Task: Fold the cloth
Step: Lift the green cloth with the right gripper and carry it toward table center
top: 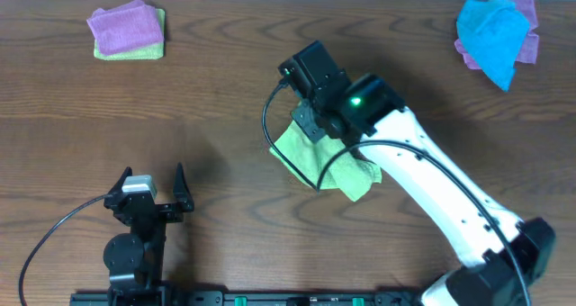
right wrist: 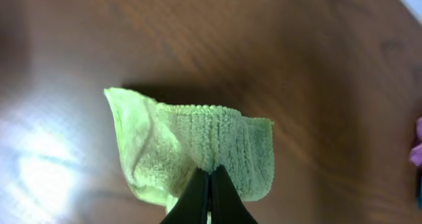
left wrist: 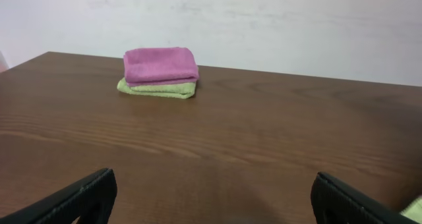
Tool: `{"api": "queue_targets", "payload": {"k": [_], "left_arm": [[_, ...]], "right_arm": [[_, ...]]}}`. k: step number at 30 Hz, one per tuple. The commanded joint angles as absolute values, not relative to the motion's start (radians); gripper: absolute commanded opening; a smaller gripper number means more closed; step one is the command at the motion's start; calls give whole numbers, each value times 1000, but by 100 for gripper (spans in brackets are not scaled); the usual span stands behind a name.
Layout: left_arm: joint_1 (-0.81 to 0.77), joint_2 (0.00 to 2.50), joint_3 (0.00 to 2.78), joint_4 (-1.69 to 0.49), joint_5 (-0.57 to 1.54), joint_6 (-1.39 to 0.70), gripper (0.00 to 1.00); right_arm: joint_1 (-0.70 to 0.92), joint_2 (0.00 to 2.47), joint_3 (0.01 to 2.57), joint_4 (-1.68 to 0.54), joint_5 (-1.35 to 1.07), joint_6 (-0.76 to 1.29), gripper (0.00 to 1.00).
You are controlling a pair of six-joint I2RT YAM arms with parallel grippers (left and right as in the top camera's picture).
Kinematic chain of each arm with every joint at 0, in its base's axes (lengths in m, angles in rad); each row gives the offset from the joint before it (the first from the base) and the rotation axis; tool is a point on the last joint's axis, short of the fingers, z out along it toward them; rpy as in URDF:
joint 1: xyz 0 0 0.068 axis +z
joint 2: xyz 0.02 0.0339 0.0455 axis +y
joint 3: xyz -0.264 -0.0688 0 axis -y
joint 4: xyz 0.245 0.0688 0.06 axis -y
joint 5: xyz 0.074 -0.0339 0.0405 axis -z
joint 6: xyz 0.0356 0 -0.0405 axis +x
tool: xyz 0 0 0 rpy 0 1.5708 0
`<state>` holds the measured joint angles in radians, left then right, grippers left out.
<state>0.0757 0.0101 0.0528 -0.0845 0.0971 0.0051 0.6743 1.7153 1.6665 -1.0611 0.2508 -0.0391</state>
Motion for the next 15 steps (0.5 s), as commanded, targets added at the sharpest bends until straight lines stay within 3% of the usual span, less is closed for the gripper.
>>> {"api": "queue_targets", "payload": {"k": [1,11,15], "left_arm": [[73,4,19,-97,90,23,95],[73,4,19,-97,90,23,95],[73,4,19,-98,90,23,95]], "right_arm": [[658,1749,1673,-1016,335,-86,1],[542,1876,1673,-759,360,-245,1],[474,1934,1673,-605,538,-252,2]]}}
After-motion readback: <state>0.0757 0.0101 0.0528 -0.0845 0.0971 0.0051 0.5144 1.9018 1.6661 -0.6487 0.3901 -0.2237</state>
